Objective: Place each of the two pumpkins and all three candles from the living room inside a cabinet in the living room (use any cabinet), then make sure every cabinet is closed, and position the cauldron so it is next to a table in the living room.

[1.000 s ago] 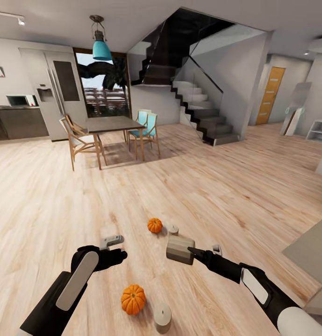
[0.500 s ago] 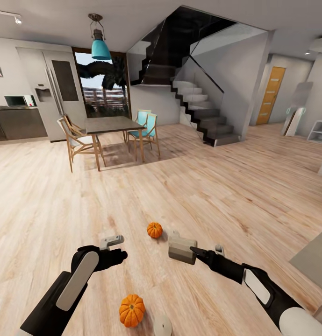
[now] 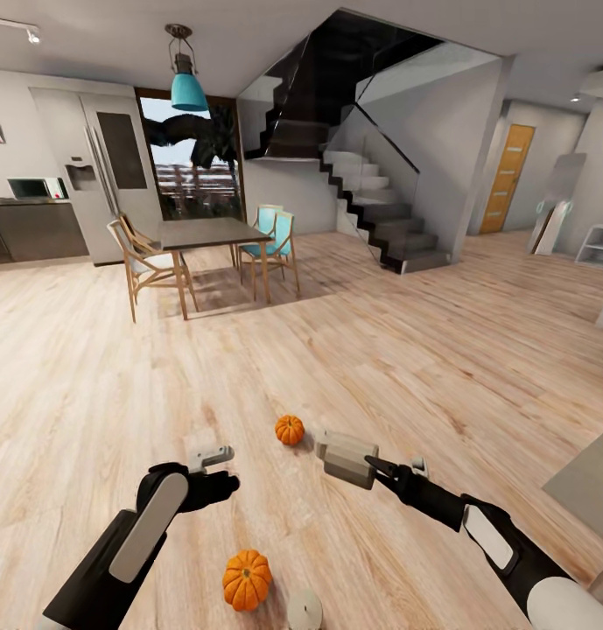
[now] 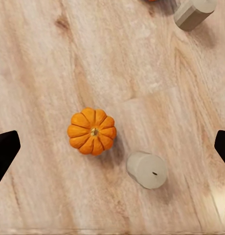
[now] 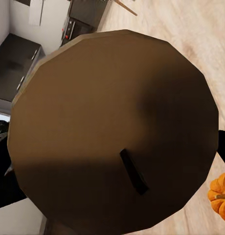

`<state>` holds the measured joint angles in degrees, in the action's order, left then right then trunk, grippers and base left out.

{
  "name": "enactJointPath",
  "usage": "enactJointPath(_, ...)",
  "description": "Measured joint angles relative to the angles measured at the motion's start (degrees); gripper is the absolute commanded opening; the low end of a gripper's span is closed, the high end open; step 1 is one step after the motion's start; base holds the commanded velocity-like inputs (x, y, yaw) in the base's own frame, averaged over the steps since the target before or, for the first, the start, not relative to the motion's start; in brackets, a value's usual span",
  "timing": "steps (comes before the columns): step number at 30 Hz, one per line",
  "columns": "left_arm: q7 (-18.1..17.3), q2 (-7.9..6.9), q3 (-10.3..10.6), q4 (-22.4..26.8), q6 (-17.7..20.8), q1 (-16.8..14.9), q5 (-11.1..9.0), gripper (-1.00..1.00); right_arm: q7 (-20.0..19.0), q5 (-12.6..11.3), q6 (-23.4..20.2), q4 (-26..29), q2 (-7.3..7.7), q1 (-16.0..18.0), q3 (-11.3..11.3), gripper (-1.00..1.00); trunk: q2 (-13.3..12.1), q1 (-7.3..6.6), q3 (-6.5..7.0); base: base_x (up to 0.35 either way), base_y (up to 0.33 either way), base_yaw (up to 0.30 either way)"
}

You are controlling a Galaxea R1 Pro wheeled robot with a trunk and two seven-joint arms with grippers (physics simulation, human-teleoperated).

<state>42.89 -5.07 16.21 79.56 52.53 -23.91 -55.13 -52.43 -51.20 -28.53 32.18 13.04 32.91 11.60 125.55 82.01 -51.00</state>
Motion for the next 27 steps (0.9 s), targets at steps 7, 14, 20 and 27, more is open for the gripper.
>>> enactJointPath(7,-0.2,0.37,0.0,-8.3,-0.1,-0.5,0.3,1.00,-0.5,-0.1,0.0,0.0,0.08,0.0,-0.1,-1.00,0.0,0.00,0.00,0.000,0.000,0.000)
enactJointPath(14,-0.2,0.44,0.0,-9.2,-0.2,-0.6,0.3,1.00,-0.6,-0.1,0.0,0.0,0.16,0.0,-0.1,-1.00,1.2,0.66,-0.54,0.000,0.000,0.000)
enactJointPath(20,-2.8,0.51,0.6,-17.2,-4.6,-0.5,0.2,1.00,-1.3,-0.1,0.0,0.0,1.01,0.0,-0.2,-1.00,3.6,1.98,-1.62,0.000,0.000,0.000)
enactJointPath(27,-22.5,0.56,9.3,-34.8,-23.9,-0.5,7.3,1.00,-1.7,-0.1,-0.1,0.0,1.22,0.0,-0.1,-1.00,6.4,3.52,-2.87,0.000,0.000,0.000)
